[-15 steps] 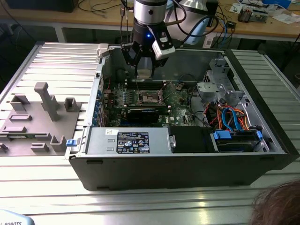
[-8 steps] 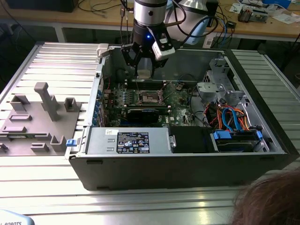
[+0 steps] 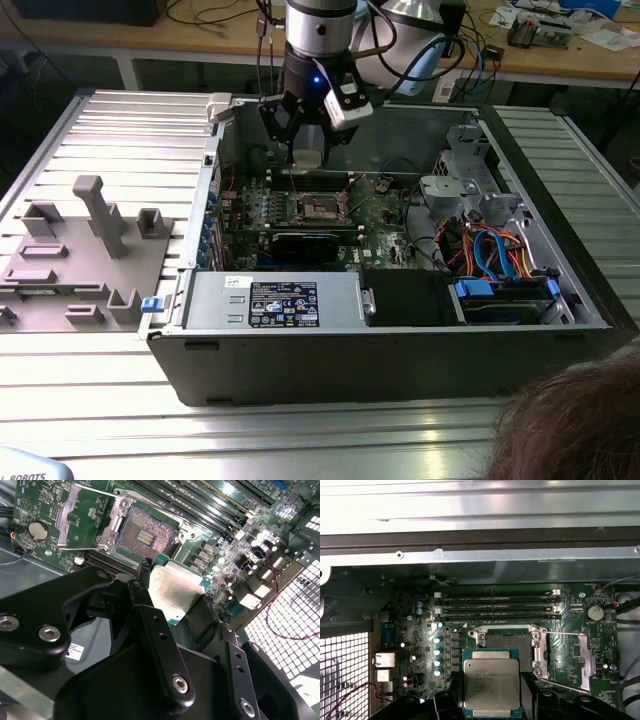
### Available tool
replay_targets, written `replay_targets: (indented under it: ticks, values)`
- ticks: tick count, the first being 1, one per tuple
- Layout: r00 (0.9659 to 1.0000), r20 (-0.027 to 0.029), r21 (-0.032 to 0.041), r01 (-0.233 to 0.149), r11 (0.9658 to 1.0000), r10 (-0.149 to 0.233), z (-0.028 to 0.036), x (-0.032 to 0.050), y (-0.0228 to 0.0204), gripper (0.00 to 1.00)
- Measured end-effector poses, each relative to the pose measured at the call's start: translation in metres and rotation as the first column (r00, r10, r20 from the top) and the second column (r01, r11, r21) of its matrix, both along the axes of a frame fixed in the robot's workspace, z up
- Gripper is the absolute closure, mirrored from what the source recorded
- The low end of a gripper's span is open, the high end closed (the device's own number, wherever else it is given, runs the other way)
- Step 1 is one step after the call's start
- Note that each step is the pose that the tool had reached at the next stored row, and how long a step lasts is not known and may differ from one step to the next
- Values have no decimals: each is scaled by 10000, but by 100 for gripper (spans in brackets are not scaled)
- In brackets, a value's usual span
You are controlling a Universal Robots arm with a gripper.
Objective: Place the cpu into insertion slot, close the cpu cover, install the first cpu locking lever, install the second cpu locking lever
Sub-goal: 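Place the cpu into insertion slot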
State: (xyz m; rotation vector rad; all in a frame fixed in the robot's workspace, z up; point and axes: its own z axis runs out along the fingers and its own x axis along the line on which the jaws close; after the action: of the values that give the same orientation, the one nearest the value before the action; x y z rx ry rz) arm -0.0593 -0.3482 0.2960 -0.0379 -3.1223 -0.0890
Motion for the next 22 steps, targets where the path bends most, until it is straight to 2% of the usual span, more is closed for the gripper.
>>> replay_targets:
  ticks: [22]
  values:
    - [10000, 0, -1, 0, 10000, 0, -49, 0, 0, 46]
